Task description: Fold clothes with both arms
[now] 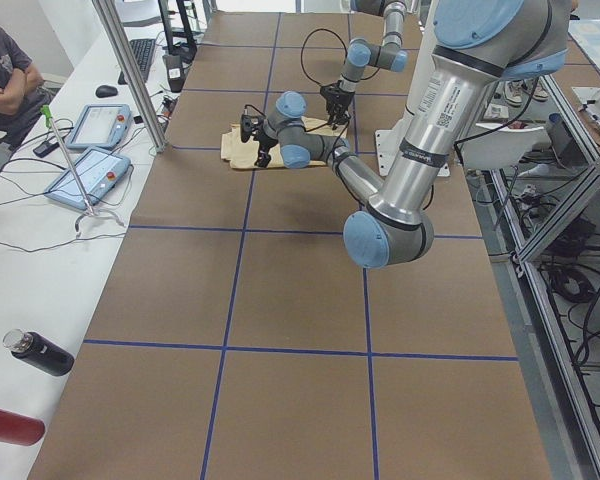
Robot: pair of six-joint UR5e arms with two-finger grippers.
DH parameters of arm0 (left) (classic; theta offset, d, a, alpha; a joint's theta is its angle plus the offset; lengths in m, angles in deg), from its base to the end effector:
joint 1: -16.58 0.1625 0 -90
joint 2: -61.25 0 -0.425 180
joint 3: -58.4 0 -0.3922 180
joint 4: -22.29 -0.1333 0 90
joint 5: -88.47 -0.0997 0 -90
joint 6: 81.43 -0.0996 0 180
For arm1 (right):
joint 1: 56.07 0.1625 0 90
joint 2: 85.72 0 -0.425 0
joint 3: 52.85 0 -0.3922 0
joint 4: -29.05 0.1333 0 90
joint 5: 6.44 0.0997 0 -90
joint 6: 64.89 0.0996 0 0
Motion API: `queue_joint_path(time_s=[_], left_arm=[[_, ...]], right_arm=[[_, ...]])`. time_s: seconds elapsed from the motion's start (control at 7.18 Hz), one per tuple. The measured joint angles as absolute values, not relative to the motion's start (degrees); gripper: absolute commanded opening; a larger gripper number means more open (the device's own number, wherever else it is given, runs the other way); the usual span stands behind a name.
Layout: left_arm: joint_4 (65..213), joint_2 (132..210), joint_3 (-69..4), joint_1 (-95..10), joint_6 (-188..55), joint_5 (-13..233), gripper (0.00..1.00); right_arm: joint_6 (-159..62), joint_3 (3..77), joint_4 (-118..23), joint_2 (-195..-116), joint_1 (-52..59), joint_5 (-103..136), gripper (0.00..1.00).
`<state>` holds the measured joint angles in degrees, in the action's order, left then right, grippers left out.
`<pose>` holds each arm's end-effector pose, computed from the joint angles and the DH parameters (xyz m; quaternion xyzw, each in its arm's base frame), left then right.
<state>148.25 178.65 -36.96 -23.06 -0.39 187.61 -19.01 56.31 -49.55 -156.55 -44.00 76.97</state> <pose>0.4281 -0.5072 0.2704 0.1716 0.5398 -0.1743 0.8055 -0.5439 -0.2643 0.3086 0.2437 -0.3458 -0.2268 0.8773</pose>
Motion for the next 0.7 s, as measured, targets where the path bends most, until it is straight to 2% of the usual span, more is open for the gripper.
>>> queue_joint_path(time_s=[0.14,0.7], left_arm=[[148.2,178.7,-37.0,-23.0,-0.4,187.6,1.00],[148.2,178.9,-37.0,-23.0,-0.4,187.6,1.00]], right_arm=[[-19.0,56.3,-49.5,-156.6,-44.0,77.0,0.00],[-18.8,57.3,-49.5,-157.5,-43.9,77.0,0.00]])
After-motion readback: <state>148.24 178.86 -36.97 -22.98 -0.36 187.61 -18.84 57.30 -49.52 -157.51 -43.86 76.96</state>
